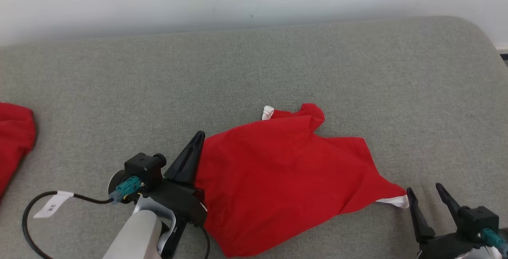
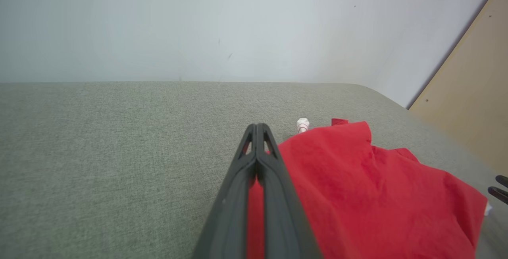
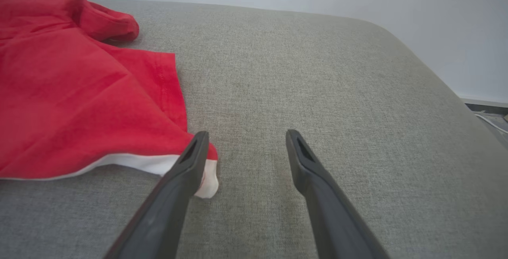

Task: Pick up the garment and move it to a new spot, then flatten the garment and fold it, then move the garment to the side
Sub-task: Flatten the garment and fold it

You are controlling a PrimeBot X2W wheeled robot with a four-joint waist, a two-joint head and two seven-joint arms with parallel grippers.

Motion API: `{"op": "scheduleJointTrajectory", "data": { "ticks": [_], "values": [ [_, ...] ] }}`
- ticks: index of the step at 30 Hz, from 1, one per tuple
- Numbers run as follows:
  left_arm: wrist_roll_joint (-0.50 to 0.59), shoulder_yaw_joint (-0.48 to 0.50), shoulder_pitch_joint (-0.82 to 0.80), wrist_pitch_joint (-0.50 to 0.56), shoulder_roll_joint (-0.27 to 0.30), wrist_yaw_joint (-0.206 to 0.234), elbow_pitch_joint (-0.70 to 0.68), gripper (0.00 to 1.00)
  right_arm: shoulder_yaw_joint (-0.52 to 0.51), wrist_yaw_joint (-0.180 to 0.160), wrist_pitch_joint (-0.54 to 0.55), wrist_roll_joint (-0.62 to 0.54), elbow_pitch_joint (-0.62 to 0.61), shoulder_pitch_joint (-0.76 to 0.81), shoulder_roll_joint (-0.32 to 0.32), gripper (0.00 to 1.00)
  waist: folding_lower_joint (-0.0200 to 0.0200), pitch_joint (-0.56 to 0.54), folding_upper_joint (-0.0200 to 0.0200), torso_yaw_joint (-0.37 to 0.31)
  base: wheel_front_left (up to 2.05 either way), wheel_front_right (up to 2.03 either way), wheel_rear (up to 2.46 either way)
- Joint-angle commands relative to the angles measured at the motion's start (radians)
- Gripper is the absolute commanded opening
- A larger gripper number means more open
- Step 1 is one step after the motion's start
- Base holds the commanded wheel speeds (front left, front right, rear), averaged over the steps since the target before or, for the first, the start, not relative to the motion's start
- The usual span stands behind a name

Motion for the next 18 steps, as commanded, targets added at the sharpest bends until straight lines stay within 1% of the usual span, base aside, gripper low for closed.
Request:
{"op": "scheduleJointTrajectory", "data": {
  "ticks": [1, 6, 15, 17, 18],
  "values": [
    [0.007, 0.004, -0.013, -0.004, 0.002, 0.000, 0.009, 0.00, 0.004, -0.001, -0.001, 0.006, -0.004, -0.015, 0.004, 1.00, -0.0001, 0.014, -0.0001, -0.004, 0.00, 0.00, 0.00],
    [-0.003, -0.014, -0.034, -0.004, 0.002, 0.000, 0.023, 0.00, 0.004, -0.001, -0.001, 0.012, -0.004, -0.027, 0.008, 1.00, -0.0001, 0.028, -0.0001, -0.004, 0.00, 0.00, 0.00],
    [-0.069, -0.062, -0.034, -0.004, 0.002, 0.000, 0.073, 0.00, 0.005, -0.001, -0.001, 0.017, 0.009, -0.023, 0.014, 1.00, -0.0001, 0.018, -0.0001, 0.020, 0.00, 0.00, 0.00],
    [-0.090, -0.074, -0.039, -0.004, 0.008, 0.000, 0.083, 1.00, 0.006, -0.001, -0.001, 0.019, 0.010, -0.019, 0.015, 1.00, -0.0001, 0.012, -0.0001, 0.026, 0.00, 0.00, 0.00],
    [-0.104, -0.086, -0.039, -0.004, 0.011, 0.000, 0.092, 1.00, 0.005, -0.001, -0.001, 0.019, 0.011, -0.016, 0.016, 1.00, -0.0001, 0.008, -0.0001, 0.029, 0.00, 0.00, 0.00]
  ]
}}
